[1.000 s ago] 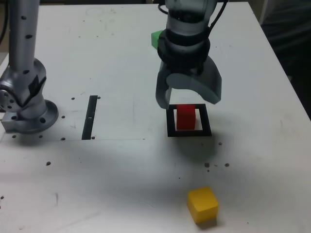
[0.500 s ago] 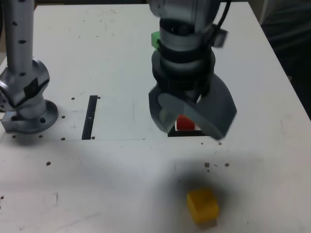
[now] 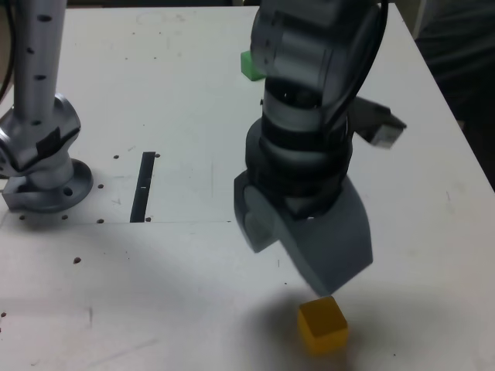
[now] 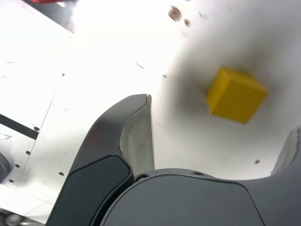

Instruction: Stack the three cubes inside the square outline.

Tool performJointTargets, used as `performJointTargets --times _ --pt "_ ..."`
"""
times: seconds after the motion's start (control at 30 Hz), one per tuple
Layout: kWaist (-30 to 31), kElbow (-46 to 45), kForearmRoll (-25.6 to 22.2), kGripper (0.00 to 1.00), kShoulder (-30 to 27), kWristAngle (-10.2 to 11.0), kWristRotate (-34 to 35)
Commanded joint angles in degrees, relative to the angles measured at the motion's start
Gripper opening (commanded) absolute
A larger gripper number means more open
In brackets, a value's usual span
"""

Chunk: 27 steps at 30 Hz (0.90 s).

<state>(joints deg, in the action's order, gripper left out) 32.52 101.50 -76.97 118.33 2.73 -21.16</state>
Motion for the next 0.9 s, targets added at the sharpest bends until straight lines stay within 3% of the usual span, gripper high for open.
performJointTargets --times 0.0,0.57,0.87 --pt "0.7 0.5 0.0 0.99 0.9 0.1 -0.7" --pt "4.0 8.4 -0.7 0.96 9.8 1.7 -2.7" --pt "4.0 11.0 -1.6 0.89 11.9 2.5 -2.7"
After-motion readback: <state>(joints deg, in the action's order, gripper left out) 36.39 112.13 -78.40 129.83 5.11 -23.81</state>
